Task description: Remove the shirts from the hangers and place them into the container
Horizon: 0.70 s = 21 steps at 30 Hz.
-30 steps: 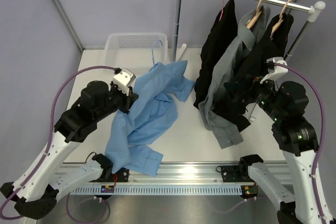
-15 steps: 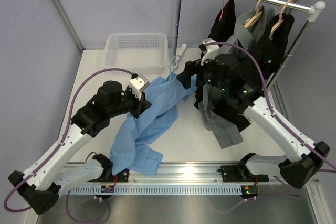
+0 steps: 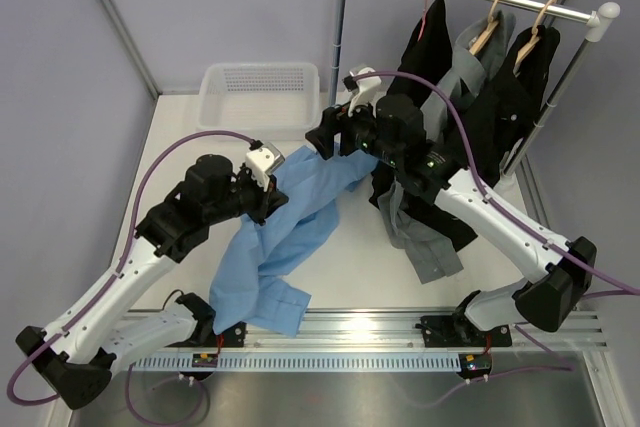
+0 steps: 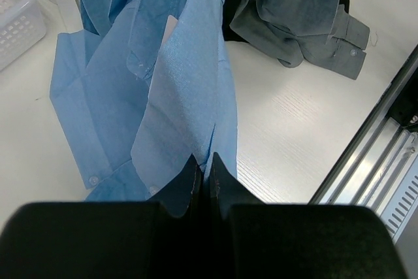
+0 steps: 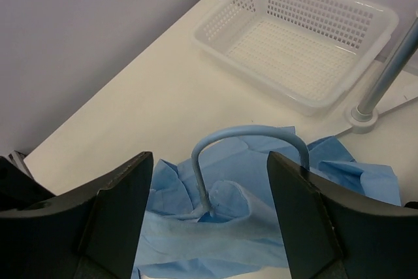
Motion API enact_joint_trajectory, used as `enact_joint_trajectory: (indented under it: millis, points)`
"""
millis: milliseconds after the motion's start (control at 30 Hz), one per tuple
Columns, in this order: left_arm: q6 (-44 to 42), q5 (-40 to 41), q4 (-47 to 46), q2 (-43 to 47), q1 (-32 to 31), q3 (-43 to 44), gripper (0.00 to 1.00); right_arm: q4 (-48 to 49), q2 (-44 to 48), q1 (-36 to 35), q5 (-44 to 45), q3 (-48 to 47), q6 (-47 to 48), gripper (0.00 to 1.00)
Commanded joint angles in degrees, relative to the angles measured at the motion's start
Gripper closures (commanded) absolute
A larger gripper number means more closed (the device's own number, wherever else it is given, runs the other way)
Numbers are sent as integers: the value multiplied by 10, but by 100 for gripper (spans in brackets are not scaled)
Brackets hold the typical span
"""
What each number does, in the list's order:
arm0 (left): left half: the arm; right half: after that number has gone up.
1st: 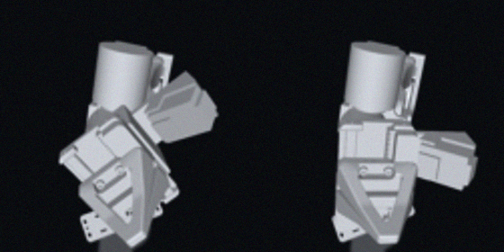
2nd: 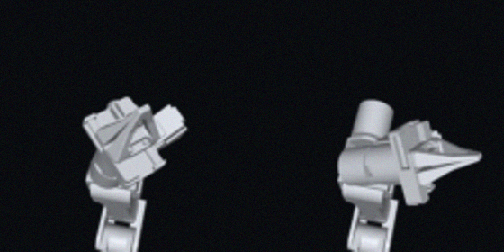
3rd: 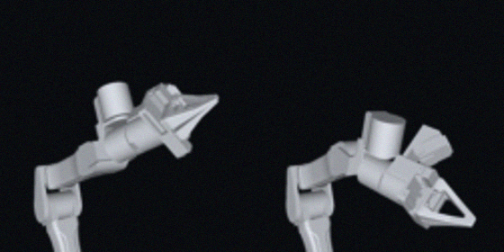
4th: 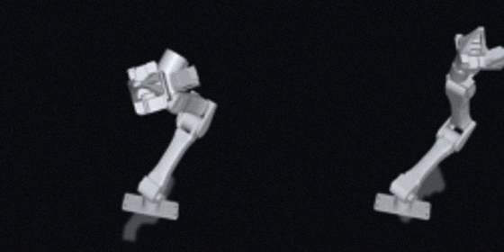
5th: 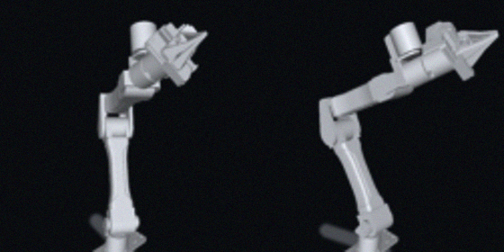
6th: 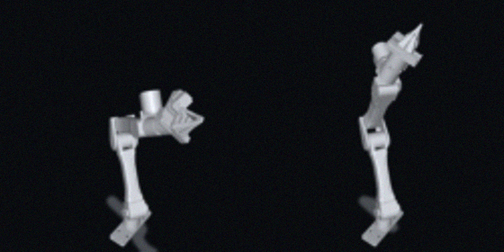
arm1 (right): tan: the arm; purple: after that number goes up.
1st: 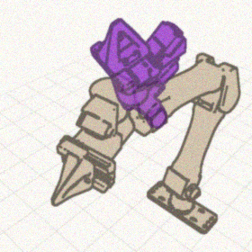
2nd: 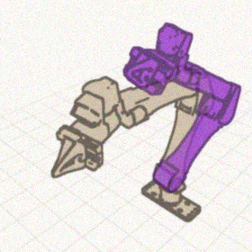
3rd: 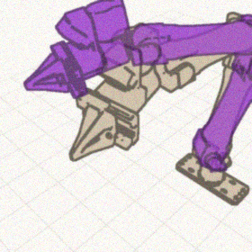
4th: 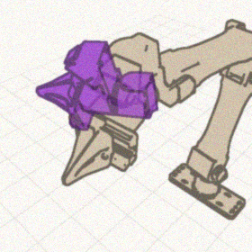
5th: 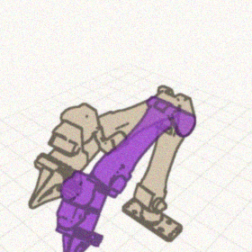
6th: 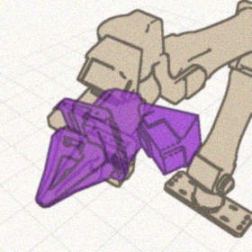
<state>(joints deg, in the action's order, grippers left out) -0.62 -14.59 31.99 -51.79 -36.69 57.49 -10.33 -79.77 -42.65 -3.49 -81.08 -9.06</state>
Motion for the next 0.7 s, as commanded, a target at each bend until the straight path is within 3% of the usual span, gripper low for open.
enact_joint_trajectory:
  millis: [0, 100, 200, 300, 333, 400, 433, 567, 667]
  points:
    - [-8, 2, -47, 15, 0, -5, 100, 28, -19, -11, 9, -23, -1, 25]
    - [-10, 4, -47, 20, 0, -5, 100, 26, -30, -18, 10, -21, -1, 30]
    - [-10, 6, -47, 24, 1, -5, 100, 29, -31, -21, 16, -11, -6, 43]
    - [-10, 9, -49, 27, 1, -8, 100, 35, -29, -21, 23, -4, -6, 65]
    - [-9, 10, -49, 27, 1, -8, 100, 36, -28, -21, 31, -4, -2, 80]
    - [-7, 12, -49, 29, 1, -6, 97, 39, -22, -21, 41, -4, 10, 96]
    - [-4, 17, -49, 30, 1, -5, 81, 40, -20, -21, 58, -6, 15, 100]
    - [4, 42, -48, 44, 1, 1, 28, 43, -10, -22, 105, -14, 45, 100]
    - [4, 72, -47, 66, 0, 14, 16, 46, 0, -23, 155, -20, 71, 100]
